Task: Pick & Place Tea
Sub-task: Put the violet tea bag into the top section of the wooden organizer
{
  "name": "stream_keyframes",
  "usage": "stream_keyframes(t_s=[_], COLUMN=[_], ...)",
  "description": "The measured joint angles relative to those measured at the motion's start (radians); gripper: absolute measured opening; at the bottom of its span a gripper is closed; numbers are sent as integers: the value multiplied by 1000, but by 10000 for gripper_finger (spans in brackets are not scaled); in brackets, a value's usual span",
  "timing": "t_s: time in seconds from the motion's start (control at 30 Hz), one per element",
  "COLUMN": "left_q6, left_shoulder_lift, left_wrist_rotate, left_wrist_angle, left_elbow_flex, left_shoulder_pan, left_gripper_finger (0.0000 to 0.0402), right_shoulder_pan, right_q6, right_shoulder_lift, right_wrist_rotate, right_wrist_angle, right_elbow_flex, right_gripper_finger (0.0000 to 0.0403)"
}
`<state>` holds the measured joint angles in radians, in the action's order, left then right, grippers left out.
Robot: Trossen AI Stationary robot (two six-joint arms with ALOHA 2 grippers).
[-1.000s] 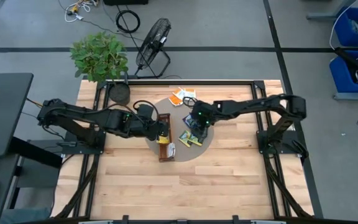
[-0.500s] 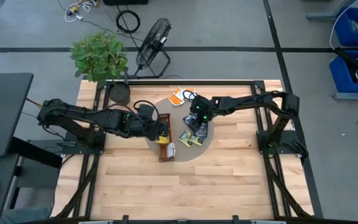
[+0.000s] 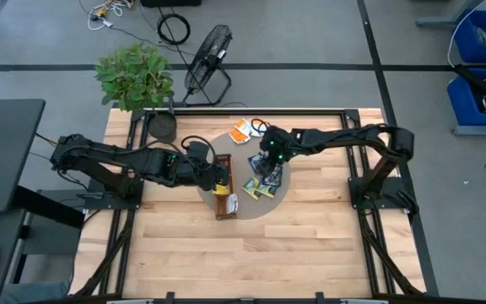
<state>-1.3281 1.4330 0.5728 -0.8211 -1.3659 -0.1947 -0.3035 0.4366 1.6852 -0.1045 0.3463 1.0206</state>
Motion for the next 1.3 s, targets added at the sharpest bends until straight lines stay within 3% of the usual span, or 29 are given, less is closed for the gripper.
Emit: stream_keyframes(t_s=[0.37,0.57,1.03,1.3], left_q6=[5,5,5,5], left_shoulder_lift=[0,0,0,0], left_wrist_rotate=[3,3,3,4], left_wrist_angle=[5,9,20,25], left_elbow_flex=[0,0,0,0], left_shoulder_pan=[2,2,2,2], left_gripper_finger=[183,183,183,183], right_shoulder_pan=[-37,-41,-40,-40], right_q6=[20,27,27,26], right_shoulder_lift=[56,61,103,103], right_wrist_rotate=[-13,-27,-52,-34], right_wrist_angle=[37,29,-7,-10], right_elbow_flex=[0,0,1,1], right_gripper_finger=[274,279,225,140])
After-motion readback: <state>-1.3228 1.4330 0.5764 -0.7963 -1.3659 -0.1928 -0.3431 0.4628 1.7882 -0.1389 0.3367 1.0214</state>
